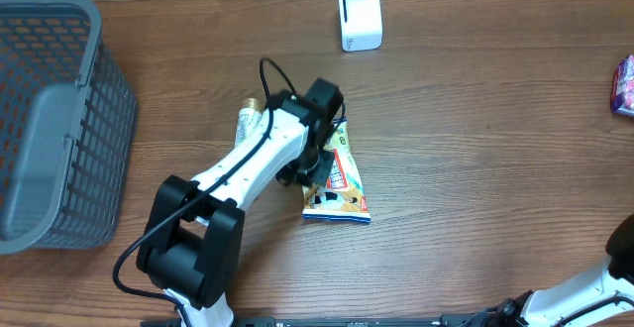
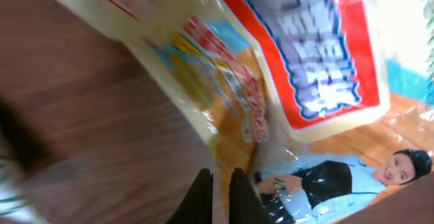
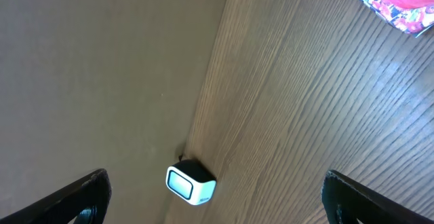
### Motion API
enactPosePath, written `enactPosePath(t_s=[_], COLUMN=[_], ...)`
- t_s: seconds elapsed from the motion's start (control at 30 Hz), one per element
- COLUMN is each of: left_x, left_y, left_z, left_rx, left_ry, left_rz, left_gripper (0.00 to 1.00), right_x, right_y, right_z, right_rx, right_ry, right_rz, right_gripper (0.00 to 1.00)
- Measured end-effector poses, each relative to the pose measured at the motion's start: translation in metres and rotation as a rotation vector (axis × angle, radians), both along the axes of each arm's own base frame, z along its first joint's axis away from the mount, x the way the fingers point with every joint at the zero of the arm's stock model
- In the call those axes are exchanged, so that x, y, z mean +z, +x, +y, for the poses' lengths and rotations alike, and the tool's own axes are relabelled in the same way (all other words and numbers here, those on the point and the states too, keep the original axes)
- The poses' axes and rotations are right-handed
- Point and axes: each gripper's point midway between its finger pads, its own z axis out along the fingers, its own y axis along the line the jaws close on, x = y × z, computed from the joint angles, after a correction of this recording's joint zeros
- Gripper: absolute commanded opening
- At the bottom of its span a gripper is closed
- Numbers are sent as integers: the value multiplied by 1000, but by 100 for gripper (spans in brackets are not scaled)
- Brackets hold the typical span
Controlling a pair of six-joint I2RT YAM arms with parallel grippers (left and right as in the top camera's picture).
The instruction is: Scan the item barcode
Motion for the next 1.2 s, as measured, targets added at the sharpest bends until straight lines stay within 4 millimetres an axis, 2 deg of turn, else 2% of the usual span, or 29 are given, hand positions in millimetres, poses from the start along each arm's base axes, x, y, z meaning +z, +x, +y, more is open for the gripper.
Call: enactPosePath(t_s=[0.17, 0.27, 0.37, 0.47, 0.57, 0.67, 0.77, 0.83, 0.87, 1.0, 1.1, 1.2], left_x=[-10, -9, -5, 2, 15, 28, 38, 46, 53, 63, 55, 45], left_y=[-26, -35, -42, -36, -23, -19, -26, -30, -22, 10, 31, 45], left_z=[-19, -40, -71, -110, -148, -167, -162, -140, -139, -85, -47, -31], left_rx=[-2, -17, -50, -98, -138, -150, -127, -85, -80, 9, 62, 76], left_ry=[-98, -189, -316, -479, -638, -730, -724, -641, -645, -424, -277, -195], left_rz=[110, 150, 174, 140, 65, 53, 119, 185, 165, 90, 16, -51], left_gripper=[4, 4, 4, 4, 4, 4, 4, 4, 4, 4, 4, 4], right_x=[0, 0, 0, 0, 0, 0, 0, 0, 0, 0, 0, 0], right_y=[0, 0, 0, 0, 0, 0, 0, 0, 0, 0, 0, 0], right_z=[0, 0, 0, 0, 0, 0, 0, 0, 0, 0, 0, 0], right_rx=[0, 0, 0, 0, 0, 0, 0, 0, 0, 0, 0, 0], right_ry=[0, -1, 0, -1, 0, 0, 0, 0, 0, 0, 0, 0], right_rz=[0, -1, -1, -1, 0, 0, 0, -1, 0, -1, 0, 0], right_gripper=[100, 100, 100, 100, 100, 100, 100, 100, 100, 100, 100, 100])
